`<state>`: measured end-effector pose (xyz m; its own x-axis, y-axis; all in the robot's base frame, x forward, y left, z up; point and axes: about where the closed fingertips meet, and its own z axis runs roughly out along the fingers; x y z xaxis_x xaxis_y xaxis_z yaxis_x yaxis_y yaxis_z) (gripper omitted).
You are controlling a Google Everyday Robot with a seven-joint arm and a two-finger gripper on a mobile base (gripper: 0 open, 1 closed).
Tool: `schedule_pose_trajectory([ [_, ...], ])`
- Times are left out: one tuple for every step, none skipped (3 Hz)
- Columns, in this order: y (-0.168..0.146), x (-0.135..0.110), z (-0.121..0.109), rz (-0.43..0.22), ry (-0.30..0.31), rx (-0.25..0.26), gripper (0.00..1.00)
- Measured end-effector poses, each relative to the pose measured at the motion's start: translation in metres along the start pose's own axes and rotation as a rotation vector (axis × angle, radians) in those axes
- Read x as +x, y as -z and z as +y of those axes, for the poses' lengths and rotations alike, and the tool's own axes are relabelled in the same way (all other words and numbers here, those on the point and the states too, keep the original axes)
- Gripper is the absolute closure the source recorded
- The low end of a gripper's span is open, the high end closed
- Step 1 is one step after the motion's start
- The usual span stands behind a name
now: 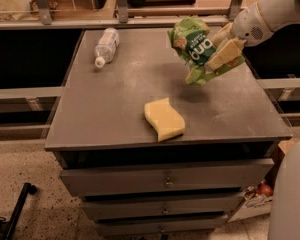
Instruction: Move green rice chip bag near sponge
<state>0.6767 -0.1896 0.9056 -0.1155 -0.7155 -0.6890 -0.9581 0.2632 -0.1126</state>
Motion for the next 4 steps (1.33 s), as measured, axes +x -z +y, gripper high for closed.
schedule_pose_trajectory([
  [0.009, 0.009, 0.026, -0.017, 0.039, -0.074, 1.0],
  [0.016, 0.015, 0.042, -0.044, 0.066, -0.114, 1.0],
  [0.018, 0.016, 0.055, -0.069, 0.094, -0.143, 1.0],
  [0.017, 0.012, 0.065, -0.082, 0.13, -0.168, 1.0],
])
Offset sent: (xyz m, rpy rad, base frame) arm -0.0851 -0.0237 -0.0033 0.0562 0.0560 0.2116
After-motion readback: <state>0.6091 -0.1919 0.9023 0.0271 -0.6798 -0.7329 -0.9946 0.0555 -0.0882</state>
